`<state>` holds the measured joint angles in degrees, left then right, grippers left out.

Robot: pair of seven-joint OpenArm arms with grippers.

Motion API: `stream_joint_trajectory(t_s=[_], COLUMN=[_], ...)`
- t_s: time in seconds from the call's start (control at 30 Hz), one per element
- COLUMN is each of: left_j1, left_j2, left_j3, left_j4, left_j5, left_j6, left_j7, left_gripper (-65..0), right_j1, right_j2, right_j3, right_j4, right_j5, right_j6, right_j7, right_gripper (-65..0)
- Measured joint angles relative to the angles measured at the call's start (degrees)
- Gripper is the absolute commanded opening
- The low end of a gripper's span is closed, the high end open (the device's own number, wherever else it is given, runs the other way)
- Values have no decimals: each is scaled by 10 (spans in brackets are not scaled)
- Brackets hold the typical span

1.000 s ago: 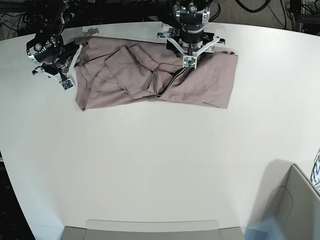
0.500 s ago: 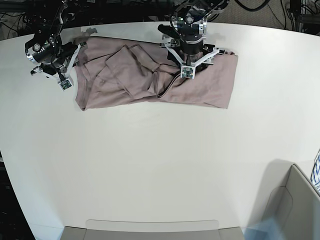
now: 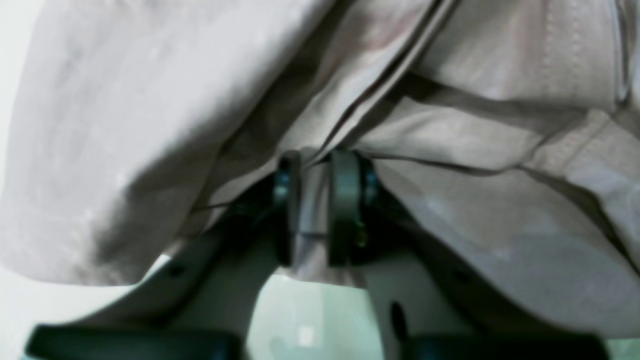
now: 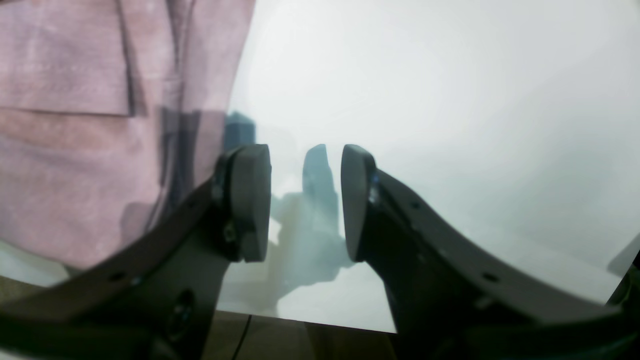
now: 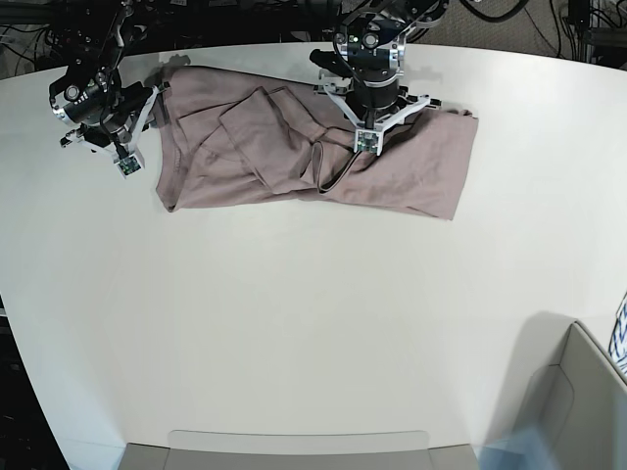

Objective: Fold the T-shirt properly
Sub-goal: 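Lower the left gripper onto the middle of the pink shirt and grasp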

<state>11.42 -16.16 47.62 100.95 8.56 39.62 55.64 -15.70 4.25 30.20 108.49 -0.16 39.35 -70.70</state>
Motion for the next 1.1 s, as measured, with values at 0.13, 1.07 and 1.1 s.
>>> stream_joint_trajectory(t_s=[0.13, 1.07, 1.1], left_j1=[0, 2, 2], left_j2=[0, -2, -2], left_j3=[-1, 0, 0], left_j4=[11, 62, 71], left_j5=[-5, -6, -6], left_j6=[0, 0, 0], left_j7=[13, 81, 88], left_gripper=[-632, -459, -459], right_j1=[0, 0, 0], right_j2=[0, 0, 0], right_j3=[0, 0, 0], right_j4=[0, 0, 0], right_j5=[0, 0, 0], right_j6=[0, 0, 0], right_j7=[0, 0, 0], right_gripper=[-409, -409, -409])
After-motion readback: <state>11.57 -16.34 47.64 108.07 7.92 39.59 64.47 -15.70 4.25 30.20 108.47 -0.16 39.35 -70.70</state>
